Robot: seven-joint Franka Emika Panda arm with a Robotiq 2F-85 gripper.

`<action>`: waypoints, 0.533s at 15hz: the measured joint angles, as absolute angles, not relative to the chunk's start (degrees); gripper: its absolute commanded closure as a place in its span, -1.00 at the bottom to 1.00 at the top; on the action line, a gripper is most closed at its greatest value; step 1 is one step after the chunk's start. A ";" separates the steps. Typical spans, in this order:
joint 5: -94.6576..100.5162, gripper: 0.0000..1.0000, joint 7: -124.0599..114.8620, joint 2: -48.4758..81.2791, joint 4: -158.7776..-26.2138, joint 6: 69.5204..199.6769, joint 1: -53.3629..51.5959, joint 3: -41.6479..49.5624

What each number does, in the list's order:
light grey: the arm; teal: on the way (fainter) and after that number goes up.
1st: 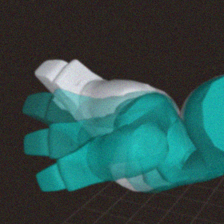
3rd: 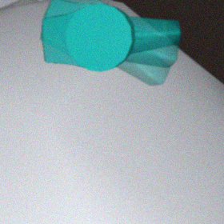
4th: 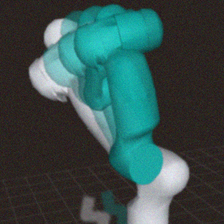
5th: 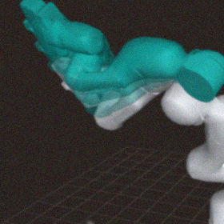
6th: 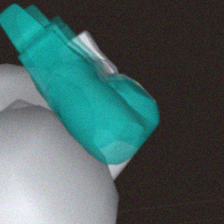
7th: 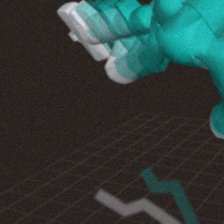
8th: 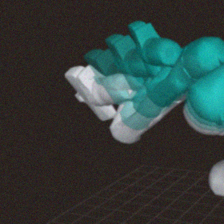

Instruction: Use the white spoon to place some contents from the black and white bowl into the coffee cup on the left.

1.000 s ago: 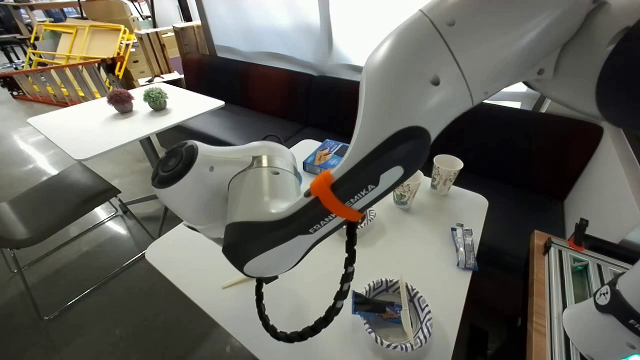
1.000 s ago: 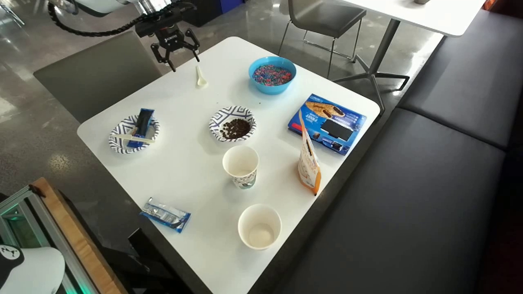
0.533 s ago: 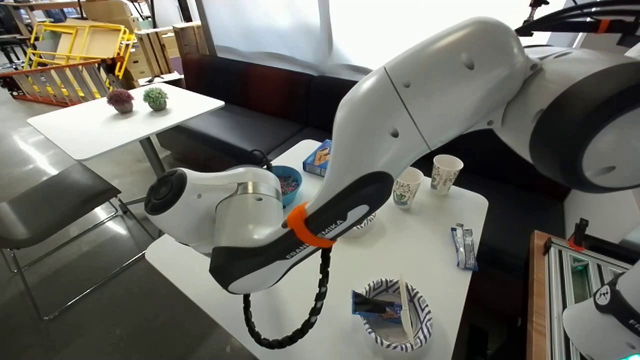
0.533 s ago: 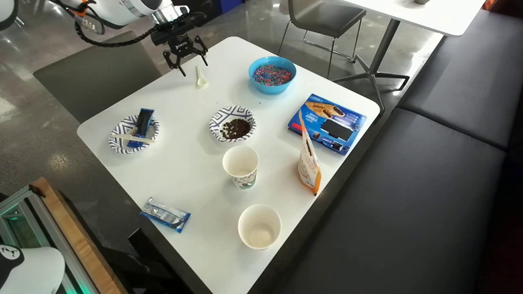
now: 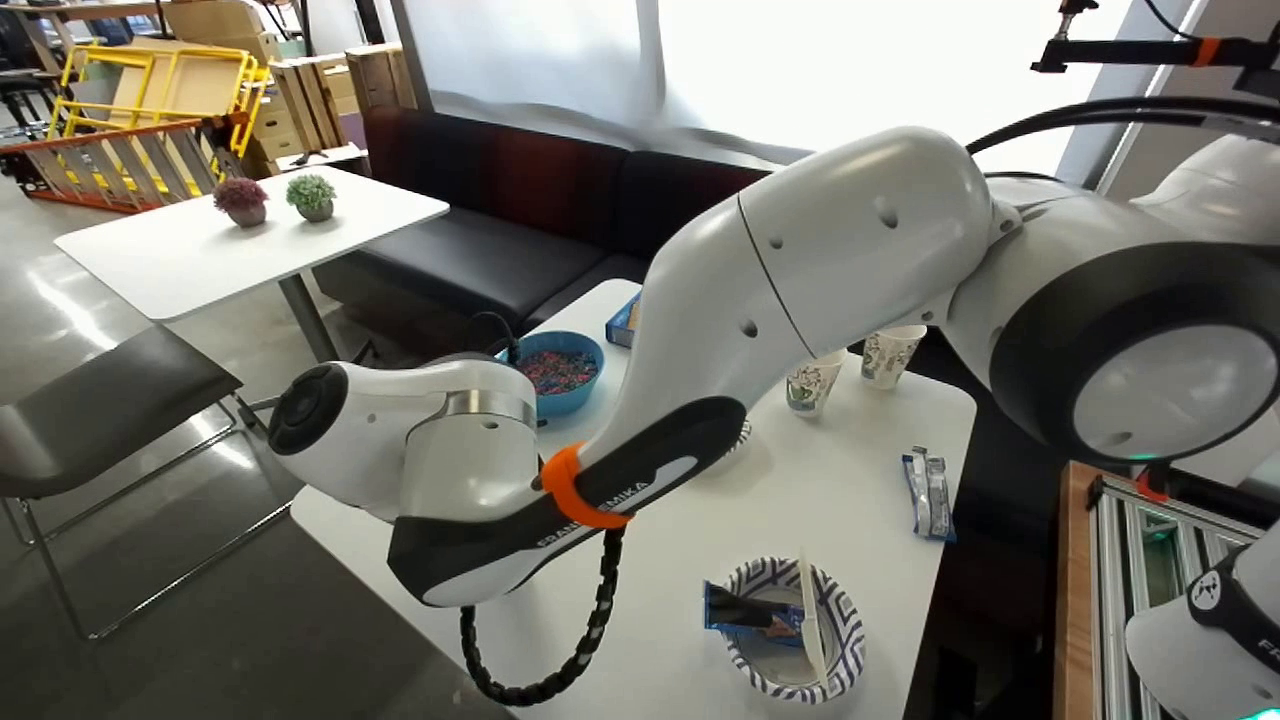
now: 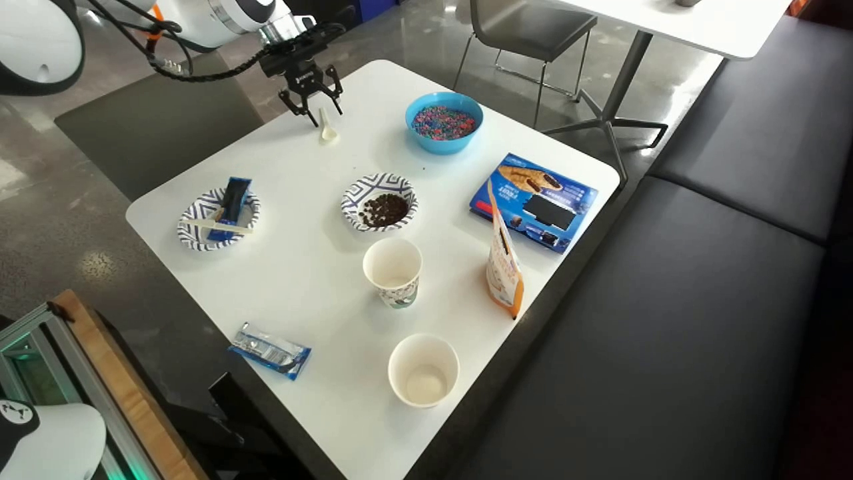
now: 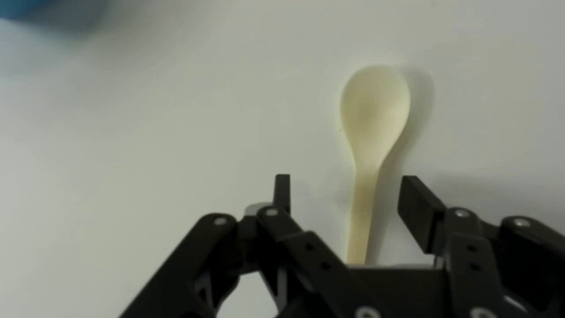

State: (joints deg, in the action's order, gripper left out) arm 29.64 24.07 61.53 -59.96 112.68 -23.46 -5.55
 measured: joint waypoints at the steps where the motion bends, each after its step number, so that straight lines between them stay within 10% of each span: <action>1: 29.59 0.43 24.46 62.26 -58.79 112.15 -23.61 -5.54; 4: 29.32 0.92 26.05 64.13 -55.77 110.58 -24.07 -5.54; 8: 29.12 0.93 27.93 65.93 -52.63 108.13 -24.58 -5.54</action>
